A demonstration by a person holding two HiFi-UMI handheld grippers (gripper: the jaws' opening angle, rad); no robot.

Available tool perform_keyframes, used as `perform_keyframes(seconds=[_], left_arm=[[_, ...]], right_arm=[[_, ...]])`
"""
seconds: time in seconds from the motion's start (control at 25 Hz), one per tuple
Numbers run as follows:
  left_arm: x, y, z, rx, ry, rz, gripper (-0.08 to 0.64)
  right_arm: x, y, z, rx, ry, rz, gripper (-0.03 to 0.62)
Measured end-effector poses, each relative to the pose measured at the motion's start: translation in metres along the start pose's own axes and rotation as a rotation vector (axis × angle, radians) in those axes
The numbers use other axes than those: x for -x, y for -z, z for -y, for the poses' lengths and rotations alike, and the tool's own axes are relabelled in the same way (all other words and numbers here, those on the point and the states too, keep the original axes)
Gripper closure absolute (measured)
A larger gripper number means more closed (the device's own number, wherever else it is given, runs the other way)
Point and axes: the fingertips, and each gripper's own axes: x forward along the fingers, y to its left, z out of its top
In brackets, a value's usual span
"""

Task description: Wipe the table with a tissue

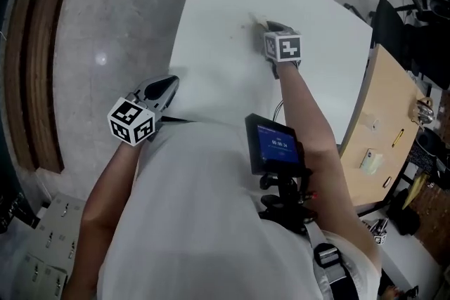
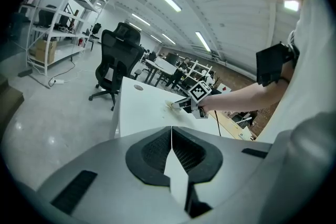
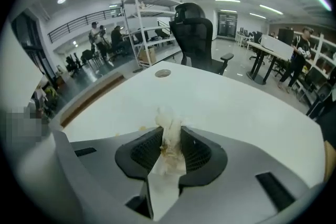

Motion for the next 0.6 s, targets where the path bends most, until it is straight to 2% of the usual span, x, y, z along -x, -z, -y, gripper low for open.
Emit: perform_keyframes(seconds=[0.16, 0.44, 0.6], left_arm=[[0.001, 0.002, 0.004, 0.006, -0.011, 0.000, 0.552], [-0.002, 0.004, 0.005, 0.006, -0.007, 0.002, 0.552], [-0.004, 0.003, 0.006, 0.007, 0.003, 0.008, 0.552]], right_arm=[[-0.004, -0.003, 0.007, 0.163, 0.060, -0.034, 0.488], [-0.009, 0.008, 0.004, 0.323, 0.123, -0.112, 0.489], [-0.010, 0.012, -0.011, 0.408, 0.103, -0.158, 0.489]])
